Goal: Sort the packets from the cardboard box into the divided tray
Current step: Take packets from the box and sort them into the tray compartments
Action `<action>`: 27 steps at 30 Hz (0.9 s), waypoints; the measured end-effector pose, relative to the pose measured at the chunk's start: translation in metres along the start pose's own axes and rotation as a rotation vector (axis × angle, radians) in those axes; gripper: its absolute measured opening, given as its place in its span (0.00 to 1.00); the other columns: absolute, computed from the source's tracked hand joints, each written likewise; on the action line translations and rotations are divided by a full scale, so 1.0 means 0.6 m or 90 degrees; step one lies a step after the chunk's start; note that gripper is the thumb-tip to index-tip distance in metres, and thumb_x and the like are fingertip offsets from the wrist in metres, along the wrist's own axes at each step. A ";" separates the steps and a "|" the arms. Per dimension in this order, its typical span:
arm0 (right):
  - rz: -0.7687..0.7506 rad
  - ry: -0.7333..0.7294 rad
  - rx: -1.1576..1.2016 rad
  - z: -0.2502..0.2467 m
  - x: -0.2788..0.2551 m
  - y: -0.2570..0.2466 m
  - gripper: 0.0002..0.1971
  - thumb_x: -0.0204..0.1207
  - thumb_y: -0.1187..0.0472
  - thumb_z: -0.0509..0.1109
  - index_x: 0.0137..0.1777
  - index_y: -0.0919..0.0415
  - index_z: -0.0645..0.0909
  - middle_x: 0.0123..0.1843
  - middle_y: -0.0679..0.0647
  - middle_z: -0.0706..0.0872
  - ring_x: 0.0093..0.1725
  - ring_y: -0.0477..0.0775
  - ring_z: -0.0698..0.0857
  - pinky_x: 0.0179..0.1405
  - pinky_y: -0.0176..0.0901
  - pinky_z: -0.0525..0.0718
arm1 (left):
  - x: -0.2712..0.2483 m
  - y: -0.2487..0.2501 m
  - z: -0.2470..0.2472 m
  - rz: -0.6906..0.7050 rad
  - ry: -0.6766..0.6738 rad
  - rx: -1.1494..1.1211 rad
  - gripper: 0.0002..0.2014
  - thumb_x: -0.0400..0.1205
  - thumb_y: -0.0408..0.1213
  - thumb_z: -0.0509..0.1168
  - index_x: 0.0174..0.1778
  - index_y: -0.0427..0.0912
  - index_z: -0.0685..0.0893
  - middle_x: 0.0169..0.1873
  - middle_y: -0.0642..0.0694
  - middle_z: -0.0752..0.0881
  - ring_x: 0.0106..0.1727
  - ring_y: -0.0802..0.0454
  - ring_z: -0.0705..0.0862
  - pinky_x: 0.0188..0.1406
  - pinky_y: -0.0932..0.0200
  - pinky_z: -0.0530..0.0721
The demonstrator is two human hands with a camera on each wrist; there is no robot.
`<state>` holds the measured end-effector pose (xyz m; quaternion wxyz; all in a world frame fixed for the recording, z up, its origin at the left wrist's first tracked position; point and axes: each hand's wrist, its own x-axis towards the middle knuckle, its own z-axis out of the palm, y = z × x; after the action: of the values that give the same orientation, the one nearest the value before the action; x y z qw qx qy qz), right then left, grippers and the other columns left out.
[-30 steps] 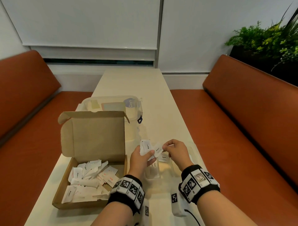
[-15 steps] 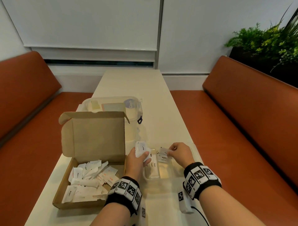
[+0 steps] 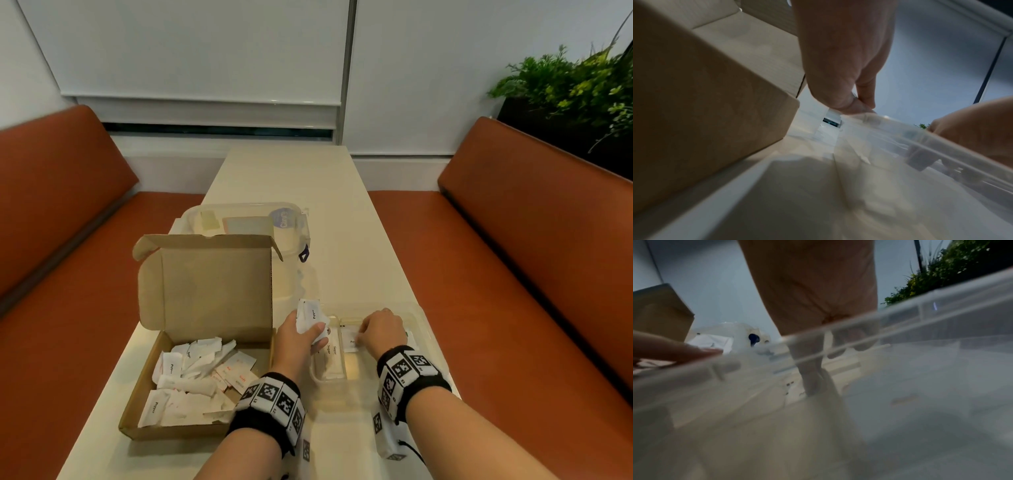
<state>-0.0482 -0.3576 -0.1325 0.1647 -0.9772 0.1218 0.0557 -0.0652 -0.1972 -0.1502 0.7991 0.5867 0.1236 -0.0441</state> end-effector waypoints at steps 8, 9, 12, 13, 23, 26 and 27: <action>-0.116 0.030 -0.120 0.014 -0.006 -0.009 0.12 0.76 0.67 0.66 0.59 0.60 0.76 0.61 0.57 0.73 0.62 0.58 0.72 0.48 0.44 0.77 | 0.002 -0.002 0.000 -0.003 -0.009 0.003 0.15 0.79 0.25 0.68 0.59 0.44 0.81 0.53 0.41 0.85 0.51 0.46 0.87 0.39 0.60 0.88; -0.118 0.028 -0.127 0.015 -0.006 -0.008 0.12 0.76 0.66 0.66 0.59 0.60 0.76 0.62 0.57 0.73 0.63 0.58 0.71 0.48 0.44 0.77 | 0.002 -0.001 0.000 -0.004 -0.011 0.003 0.15 0.79 0.25 0.68 0.59 0.44 0.81 0.53 0.41 0.85 0.51 0.46 0.87 0.38 0.60 0.88; -0.118 0.019 -0.118 0.012 -0.004 -0.007 0.11 0.76 0.65 0.67 0.58 0.60 0.77 0.62 0.57 0.73 0.63 0.58 0.71 0.49 0.44 0.77 | 0.003 -0.001 -0.001 -0.009 -0.017 0.010 0.15 0.79 0.25 0.69 0.59 0.44 0.82 0.53 0.42 0.86 0.50 0.47 0.88 0.38 0.61 0.88; -0.119 0.018 -0.100 0.010 -0.004 -0.008 0.11 0.75 0.64 0.68 0.57 0.60 0.77 0.61 0.58 0.73 0.62 0.58 0.72 0.50 0.44 0.78 | 0.003 -0.001 -0.001 -0.010 -0.020 0.014 0.15 0.79 0.25 0.69 0.58 0.45 0.82 0.52 0.42 0.86 0.49 0.47 0.88 0.38 0.61 0.88; -0.213 0.008 0.370 -0.056 -0.017 -0.055 0.09 0.71 0.56 0.77 0.50 0.51 0.86 0.47 0.46 0.84 0.37 0.40 0.78 0.41 0.33 0.75 | -0.010 0.019 0.009 -0.041 -0.110 0.088 0.16 0.78 0.26 0.70 0.60 0.44 0.80 0.53 0.38 0.85 0.49 0.44 0.89 0.40 0.57 0.89; -0.192 -0.038 0.406 -0.065 -0.016 -0.053 0.04 0.70 0.63 0.77 0.44 0.58 0.87 0.38 0.50 0.86 0.35 0.42 0.80 0.38 0.33 0.78 | -0.018 0.024 0.016 -0.042 -0.125 0.061 0.15 0.78 0.27 0.70 0.60 0.41 0.81 0.54 0.37 0.85 0.46 0.47 0.89 0.40 0.58 0.89; -0.175 -0.042 0.433 -0.066 -0.016 -0.050 0.03 0.71 0.65 0.77 0.43 0.60 0.86 0.35 0.51 0.85 0.34 0.44 0.80 0.37 0.33 0.79 | -0.020 0.025 0.018 -0.037 -0.119 0.045 0.13 0.79 0.28 0.70 0.58 0.42 0.82 0.53 0.37 0.85 0.46 0.47 0.89 0.39 0.60 0.89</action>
<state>-0.0469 -0.3413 -0.0843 0.4898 -0.8716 -0.0043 0.0209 -0.0721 -0.2035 -0.1304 0.7845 0.6039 0.0634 -0.1260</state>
